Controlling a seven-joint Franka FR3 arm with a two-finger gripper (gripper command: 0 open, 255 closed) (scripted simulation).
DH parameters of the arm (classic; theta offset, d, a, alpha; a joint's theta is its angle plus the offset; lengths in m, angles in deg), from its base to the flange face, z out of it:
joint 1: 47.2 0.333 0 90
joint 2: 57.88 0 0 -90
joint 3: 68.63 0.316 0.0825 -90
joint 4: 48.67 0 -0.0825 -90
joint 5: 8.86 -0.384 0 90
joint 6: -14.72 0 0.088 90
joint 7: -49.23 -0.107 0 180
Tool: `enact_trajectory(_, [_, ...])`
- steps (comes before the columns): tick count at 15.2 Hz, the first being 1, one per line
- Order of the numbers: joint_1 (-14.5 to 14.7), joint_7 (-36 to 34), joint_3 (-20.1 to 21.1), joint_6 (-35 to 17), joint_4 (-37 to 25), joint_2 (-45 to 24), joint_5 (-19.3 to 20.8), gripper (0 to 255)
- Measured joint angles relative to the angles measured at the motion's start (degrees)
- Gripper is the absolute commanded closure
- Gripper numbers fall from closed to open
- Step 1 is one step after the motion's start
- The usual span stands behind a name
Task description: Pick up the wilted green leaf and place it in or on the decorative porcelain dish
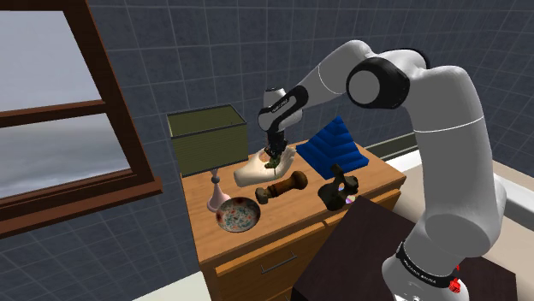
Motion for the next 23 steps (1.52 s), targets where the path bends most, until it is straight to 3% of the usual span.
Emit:
enact_trajectory(8, [0.6,-0.5,-0.2,4.0,0.0,4.0,0.4,255])
enact_trajectory(15, [6.5,-8.4,1.7,3.9,5.1,8.6,1.3,255])
enact_trajectory(23, [13.2,-18.1,4.4,5.2,6.3,10.9,2.0,255])
